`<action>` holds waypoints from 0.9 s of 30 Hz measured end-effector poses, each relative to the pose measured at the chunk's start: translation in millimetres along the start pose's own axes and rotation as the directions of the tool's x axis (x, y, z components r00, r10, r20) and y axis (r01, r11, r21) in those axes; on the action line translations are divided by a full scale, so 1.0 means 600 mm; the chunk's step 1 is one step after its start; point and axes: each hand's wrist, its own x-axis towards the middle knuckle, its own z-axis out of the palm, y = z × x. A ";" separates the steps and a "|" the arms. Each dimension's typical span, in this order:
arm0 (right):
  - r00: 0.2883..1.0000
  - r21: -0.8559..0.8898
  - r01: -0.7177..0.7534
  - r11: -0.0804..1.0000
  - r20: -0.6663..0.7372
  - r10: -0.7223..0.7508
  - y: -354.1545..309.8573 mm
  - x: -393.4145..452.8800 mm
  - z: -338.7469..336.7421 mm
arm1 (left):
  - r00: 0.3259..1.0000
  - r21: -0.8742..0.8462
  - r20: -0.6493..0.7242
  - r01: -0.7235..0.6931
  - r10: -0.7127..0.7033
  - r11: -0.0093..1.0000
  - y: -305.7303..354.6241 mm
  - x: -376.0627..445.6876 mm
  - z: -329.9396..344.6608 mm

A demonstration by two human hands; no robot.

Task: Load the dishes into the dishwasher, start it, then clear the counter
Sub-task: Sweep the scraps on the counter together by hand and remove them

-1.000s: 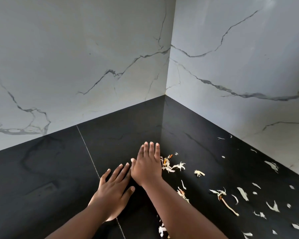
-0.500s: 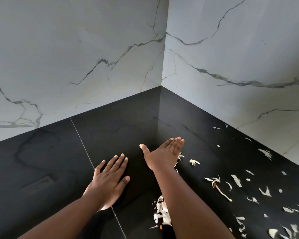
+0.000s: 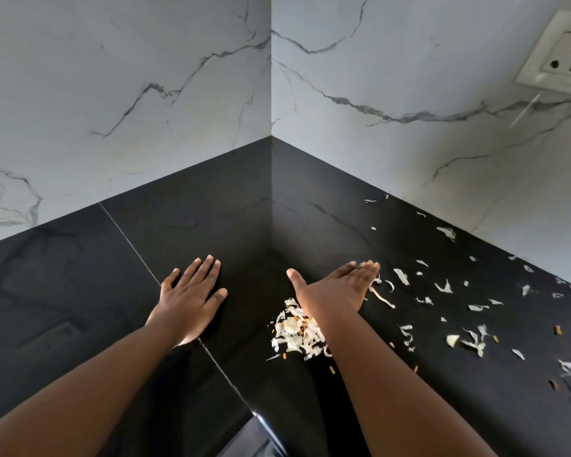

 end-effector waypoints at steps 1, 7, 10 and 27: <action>1.000 -0.015 -0.011 1.000 0.016 0.011 0.007 -0.007 0.000 | 1.000 -0.001 0.003 0.002 -0.002 1.000 0.001 0.000 0.000; 0.999 0.069 0.032 0.997 -0.002 -0.032 0.013 -0.060 -0.014 | 1.000 -0.030 -0.005 0.002 -0.002 1.000 0.000 -0.001 0.000; 0.930 0.075 0.324 0.943 -0.209 -0.303 -0.035 -0.130 0.009 | 1.000 -0.038 -0.005 0.002 -0.002 0.999 0.000 0.001 0.000; 0.799 -0.077 0.490 0.868 -0.358 -0.482 0.066 -0.206 0.093 | 1.000 -0.050 0.001 -0.026 0.026 0.998 -0.004 0.000 0.002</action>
